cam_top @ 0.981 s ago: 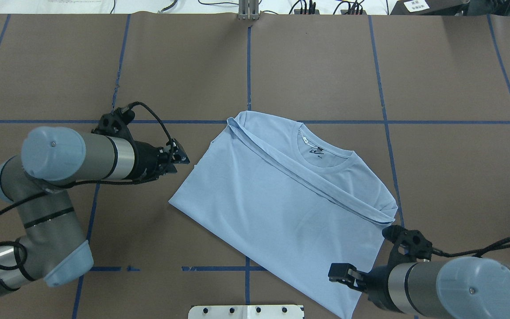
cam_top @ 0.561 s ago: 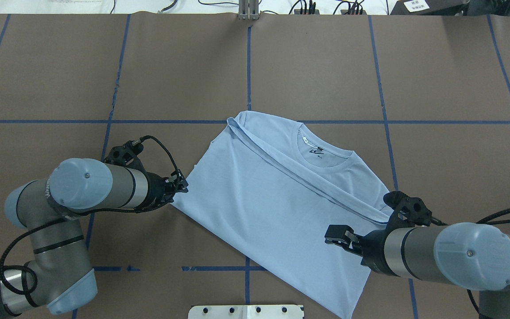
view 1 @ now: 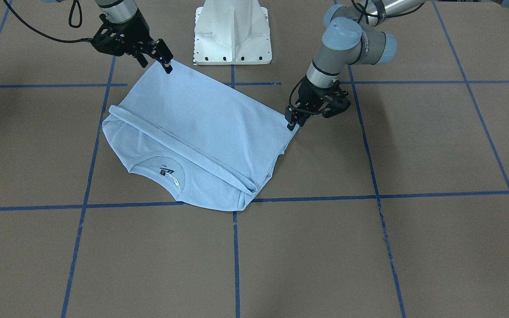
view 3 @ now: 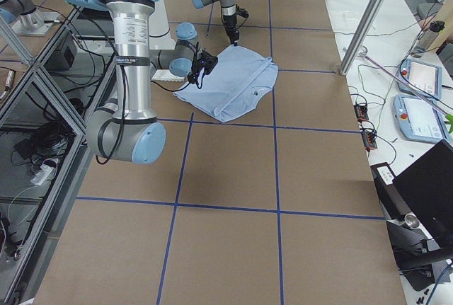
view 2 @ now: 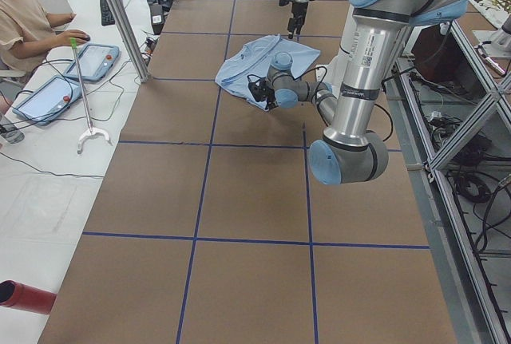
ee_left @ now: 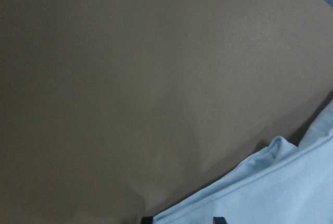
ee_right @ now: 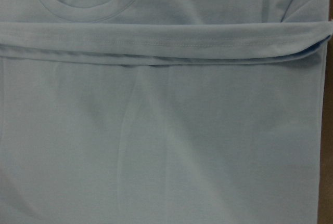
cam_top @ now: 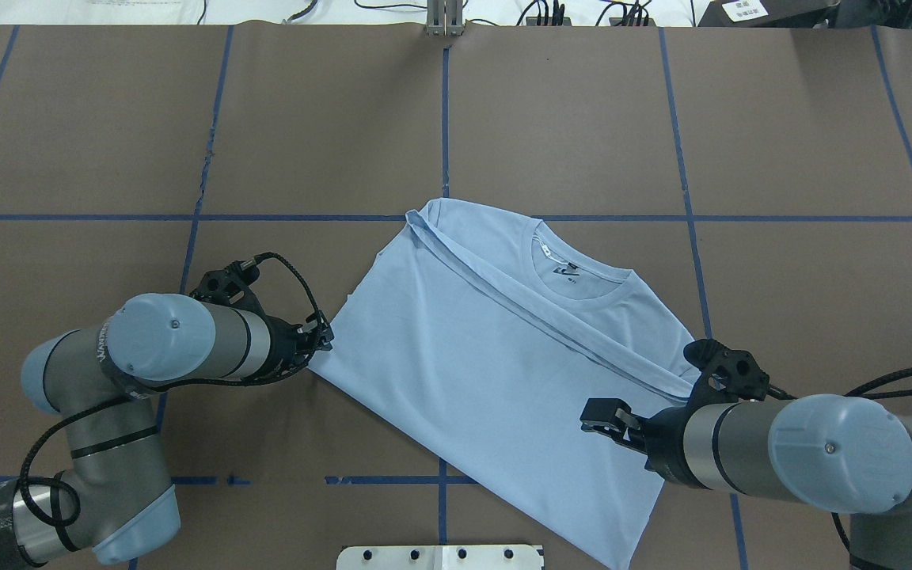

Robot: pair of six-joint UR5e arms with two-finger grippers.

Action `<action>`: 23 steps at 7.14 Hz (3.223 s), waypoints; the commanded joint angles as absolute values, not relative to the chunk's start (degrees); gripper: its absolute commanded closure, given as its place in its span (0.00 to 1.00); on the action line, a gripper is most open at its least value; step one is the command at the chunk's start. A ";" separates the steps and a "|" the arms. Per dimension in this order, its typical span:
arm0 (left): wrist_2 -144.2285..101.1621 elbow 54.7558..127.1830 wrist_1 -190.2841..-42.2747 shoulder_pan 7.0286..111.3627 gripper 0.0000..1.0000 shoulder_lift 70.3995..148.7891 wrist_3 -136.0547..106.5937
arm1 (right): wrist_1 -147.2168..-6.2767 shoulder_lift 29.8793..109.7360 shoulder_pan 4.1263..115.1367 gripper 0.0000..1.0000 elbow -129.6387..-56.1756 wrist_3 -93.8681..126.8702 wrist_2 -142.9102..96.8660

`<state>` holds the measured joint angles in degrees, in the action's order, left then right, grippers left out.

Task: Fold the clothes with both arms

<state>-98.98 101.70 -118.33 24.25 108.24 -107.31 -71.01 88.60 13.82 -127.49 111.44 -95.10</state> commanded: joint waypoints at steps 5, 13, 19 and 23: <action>-98.96 103.18 -106.90 23.99 0.50 111.00 -107.31 | -71.10 87.19 13.89 0.00 -127.35 111.53 -95.10; -99.05 103.18 -105.73 22.94 0.55 111.00 -106.70 | -71.28 86.75 13.89 0.00 -127.09 111.88 -95.10; -98.79 104.24 -105.29 25.56 1.00 111.18 -102.60 | -71.28 86.66 13.97 0.00 -126.65 111.97 -94.49; -95.71 92.26 -107.13 36.70 1.00 122.02 -88.95 | -70.75 83.76 13.80 0.00 -124.36 112.32 -90.18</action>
<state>-96.46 98.28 -106.12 32.94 115.98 -90.99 -71.00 84.16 13.83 -124.62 112.28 -90.48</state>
